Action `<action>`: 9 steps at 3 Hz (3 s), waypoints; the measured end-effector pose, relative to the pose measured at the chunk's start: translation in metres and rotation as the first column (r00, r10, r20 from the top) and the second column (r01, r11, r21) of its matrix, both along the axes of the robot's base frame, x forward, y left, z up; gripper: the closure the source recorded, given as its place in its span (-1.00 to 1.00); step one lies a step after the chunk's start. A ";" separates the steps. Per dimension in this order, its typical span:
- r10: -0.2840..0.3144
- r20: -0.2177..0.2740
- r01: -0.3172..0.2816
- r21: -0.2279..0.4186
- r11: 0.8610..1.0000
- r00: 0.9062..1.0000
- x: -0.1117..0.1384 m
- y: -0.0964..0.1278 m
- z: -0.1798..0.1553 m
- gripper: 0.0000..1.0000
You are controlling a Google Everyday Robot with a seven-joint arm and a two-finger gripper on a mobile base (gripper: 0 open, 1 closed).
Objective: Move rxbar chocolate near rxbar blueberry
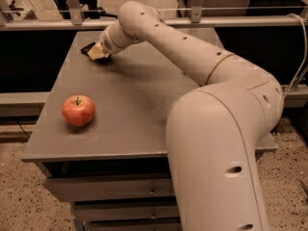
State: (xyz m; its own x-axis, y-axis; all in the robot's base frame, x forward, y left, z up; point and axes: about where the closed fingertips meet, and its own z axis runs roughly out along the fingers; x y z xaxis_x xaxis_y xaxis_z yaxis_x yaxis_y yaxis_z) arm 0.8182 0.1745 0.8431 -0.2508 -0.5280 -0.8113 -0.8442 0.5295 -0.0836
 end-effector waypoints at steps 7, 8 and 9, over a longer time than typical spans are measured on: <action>-0.230 0.061 0.235 -0.117 0.965 0.971 -0.067 -0.246 -0.002 1.00; -0.247 0.057 0.252 -0.133 0.958 0.967 -0.067 -0.259 -0.006 1.00; -0.247 0.057 0.252 -0.134 0.958 0.967 -0.067 -0.259 -0.003 0.66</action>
Offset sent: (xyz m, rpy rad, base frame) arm -0.0416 -0.0795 0.0597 0.0855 -0.0963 -0.0154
